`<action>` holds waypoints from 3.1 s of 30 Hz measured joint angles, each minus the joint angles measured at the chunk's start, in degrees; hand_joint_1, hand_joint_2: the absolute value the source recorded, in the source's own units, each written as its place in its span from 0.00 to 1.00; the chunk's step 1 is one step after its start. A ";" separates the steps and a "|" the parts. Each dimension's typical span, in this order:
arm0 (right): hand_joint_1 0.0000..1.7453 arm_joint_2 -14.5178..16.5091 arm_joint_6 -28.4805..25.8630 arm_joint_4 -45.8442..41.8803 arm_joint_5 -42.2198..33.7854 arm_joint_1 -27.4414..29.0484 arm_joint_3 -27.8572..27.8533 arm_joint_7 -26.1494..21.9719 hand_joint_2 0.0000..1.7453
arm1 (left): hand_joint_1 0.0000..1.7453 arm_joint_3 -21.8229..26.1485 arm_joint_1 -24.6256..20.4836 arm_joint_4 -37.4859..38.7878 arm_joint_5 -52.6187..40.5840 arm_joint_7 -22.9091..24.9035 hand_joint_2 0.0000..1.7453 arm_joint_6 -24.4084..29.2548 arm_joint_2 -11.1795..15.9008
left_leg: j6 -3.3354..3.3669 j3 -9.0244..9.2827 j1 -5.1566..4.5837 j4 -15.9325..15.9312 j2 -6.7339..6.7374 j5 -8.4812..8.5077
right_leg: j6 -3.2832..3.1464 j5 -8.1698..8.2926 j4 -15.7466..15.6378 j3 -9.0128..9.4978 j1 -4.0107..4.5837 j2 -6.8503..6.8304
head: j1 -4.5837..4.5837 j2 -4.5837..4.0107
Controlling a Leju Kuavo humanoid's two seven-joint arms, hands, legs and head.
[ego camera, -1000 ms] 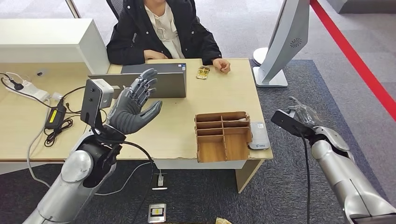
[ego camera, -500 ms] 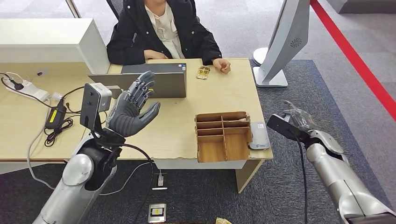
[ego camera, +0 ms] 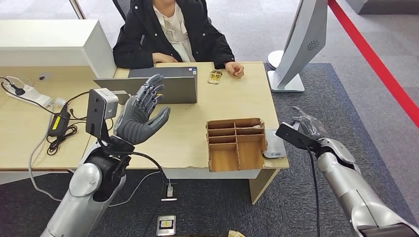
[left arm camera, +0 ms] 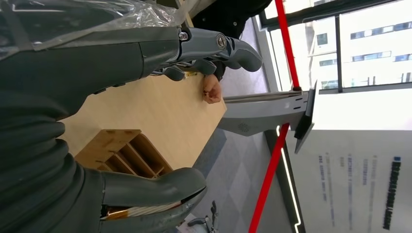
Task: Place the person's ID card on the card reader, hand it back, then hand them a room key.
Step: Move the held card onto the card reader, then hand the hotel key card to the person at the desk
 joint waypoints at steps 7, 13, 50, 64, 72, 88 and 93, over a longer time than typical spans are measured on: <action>1.00 1.11 1.29 -0.01 0.52 0.98 0.03 0.42 1.00 | 0.00 0.76 0.18 0.14 -0.25 0.39 1.00 -0.07 -0.59 | 0.00 0.00 0.00 0.00 0.00 0.00 | 0.00 0.00 0.00 0.00 0.00 0.00 | -0.01 0.00; 1.00 1.78 1.63 0.12 0.76 1.90 0.11 1.13 1.00 | 0.00 1.08 0.60 -0.28 -0.48 1.38 1.00 -0.09 -0.63 | 0.00 0.00 0.00 0.00 0.00 0.00 | 0.00 0.00 0.00 0.00 0.00 0.00 | -0.01 0.00; 1.00 4.17 1.24 4.26 6.29 1.60 0.61 2.40 1.00 | 0.00 3.68 2.73 -3.87 -1.31 3.69 1.00 -1.30 -0.61 | 0.00 0.51 0.01 -0.03 0.01 -0.01 | 0.00 0.00 -0.05 0.50 0.01 0.01 | 0.00 0.00; 1.00 3.33 -1.78 5.68 6.04 -0.92 0.49 2.56 1.00 | 0.00 3.69 2.75 -4.28 -1.31 4.04 1.00 -1.56 -0.62 | 0.02 0.46 -0.03 -0.02 0.01 -0.01 | 0.01 0.00 -0.05 0.46 -0.01 0.00 | -0.01 0.00; 1.00 2.05 -2.21 6.31 5.42 -4.86 0.07 1.63 1.00 | 0.00 3.64 2.61 -4.28 -1.16 3.62 1.00 -1.64 -0.63 | 0.02 0.44 -0.03 -0.02 0.02 -0.02 | 0.01 -0.01 -0.05 0.43 -0.02 0.01 | -0.01 0.00; 1.00 3.07 -2.43 7.31 9.31 -13.78 0.30 -0.90 1.00 | 0.00 3.30 2.01 -4.14 -0.06 2.11 1.00 -3.09 -1.15 | 0.02 0.36 -0.03 -0.02 0.03 -0.01 | 0.01 0.00 -0.02 0.36 -0.01 0.01 | 0.00 0.00; 1.00 5.92 -2.94 9.04 12.44 -19.39 1.05 -1.48 1.00 | 0.00 3.00 0.11 -3.31 0.75 1.61 1.00 -4.42 -2.28 | 0.01 0.35 -0.02 -0.02 0.03 0.00 | 0.01 0.00 0.00 0.33 -0.01 0.01 | -0.01 0.00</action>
